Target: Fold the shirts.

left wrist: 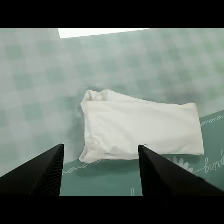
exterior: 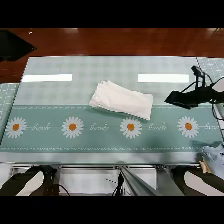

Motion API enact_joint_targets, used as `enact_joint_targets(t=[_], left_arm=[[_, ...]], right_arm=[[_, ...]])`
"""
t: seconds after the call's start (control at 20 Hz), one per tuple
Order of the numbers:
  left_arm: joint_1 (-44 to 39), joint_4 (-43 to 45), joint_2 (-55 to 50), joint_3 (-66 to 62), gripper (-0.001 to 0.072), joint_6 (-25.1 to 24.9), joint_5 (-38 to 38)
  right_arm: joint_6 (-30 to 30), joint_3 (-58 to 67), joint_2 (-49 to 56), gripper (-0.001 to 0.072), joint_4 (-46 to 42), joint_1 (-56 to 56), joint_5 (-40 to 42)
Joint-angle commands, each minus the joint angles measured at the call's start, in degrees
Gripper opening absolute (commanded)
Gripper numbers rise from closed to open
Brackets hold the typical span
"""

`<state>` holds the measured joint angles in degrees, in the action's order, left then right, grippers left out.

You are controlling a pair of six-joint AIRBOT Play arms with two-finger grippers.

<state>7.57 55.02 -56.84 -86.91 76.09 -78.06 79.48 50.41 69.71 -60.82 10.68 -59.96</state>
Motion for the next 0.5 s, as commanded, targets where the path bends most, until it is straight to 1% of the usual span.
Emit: enact_joint_targets(t=[0.0, 0.1, 0.2, 0.25, 0.35, 0.45], left_arm=[[0.0, 1.6, 0.0, 0.0, 0.0545, 2.2, -1.2], [0.0, 1.6, 0.0, 0.0, 0.0545, 2.3, -1.6], [0.0, 1.6, 0.0, 0.0, 0.0545, 3.3, -1.6], [0.0, 1.6, 0.0, 0.0, 0.0545, 3.8, -1.6], [0.0, 1.6, 0.0, 0.0, 0.0545, 3.8, -1.7], [0.0, 1.6, 0.0, 0.0, 0.0544, 3.7, -2.1]], right_arm=[[-3.8, -4.4, 4.3, 0.0602, 13.4, 0.3, 3.5], [-6.0, -4.4, 7.3, 0.0601, 18.3, -4.6, 6.6], [-6.5, -4.4, 9.6, 0.0601, 21.7, -9.7, 11.8], [-5.8, -4.4, 10.5, 0.0601, 22.0, -11.8, 14.2], [-2.4, -4.4, 12.4, 0.0598, 22.0, -14.7, 17.7], [0.1, -4.4, 14.0, 0.0589, 22.1, -16.1, 18.6]])
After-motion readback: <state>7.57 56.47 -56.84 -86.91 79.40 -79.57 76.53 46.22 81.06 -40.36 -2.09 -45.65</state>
